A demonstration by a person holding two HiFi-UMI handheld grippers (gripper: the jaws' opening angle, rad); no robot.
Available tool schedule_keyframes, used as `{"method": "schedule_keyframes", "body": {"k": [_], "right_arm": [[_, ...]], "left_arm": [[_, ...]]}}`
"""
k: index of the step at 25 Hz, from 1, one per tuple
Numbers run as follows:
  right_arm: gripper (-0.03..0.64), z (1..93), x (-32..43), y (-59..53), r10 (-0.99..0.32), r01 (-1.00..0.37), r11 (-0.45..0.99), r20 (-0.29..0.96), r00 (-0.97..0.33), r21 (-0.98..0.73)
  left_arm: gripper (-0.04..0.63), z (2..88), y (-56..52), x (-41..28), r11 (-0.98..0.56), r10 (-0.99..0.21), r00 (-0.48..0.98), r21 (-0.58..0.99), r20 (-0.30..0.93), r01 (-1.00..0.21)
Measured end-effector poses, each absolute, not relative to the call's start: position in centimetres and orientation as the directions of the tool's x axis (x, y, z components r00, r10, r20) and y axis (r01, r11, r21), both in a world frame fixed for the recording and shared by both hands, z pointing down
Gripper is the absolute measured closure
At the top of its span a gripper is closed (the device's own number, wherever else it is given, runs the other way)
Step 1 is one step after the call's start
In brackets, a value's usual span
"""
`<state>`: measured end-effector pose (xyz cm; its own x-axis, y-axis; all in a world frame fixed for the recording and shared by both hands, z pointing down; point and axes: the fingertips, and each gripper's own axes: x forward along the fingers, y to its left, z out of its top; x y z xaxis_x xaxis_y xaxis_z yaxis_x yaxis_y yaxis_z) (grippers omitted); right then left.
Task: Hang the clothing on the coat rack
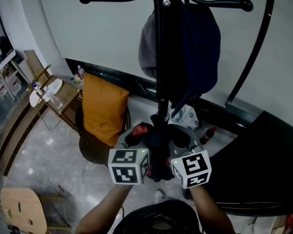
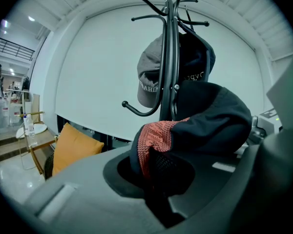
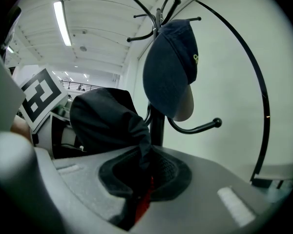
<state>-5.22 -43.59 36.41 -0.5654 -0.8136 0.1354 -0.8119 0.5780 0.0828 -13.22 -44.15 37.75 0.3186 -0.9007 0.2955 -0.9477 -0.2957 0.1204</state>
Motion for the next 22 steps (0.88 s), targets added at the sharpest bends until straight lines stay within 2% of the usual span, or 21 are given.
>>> {"method": "schedule_keyframes", "body": {"k": [22], "right_arm": [[0.591, 38.2, -6.0, -44.1, -0.798, -0.802, 0.596, 0.153, -0.583, 0.052]], "left_arm": [[0.575, 39.2, -44.5, -12.7, -0.309, -0.888, 0.329, 0.112, 0.321, -0.944]]}}
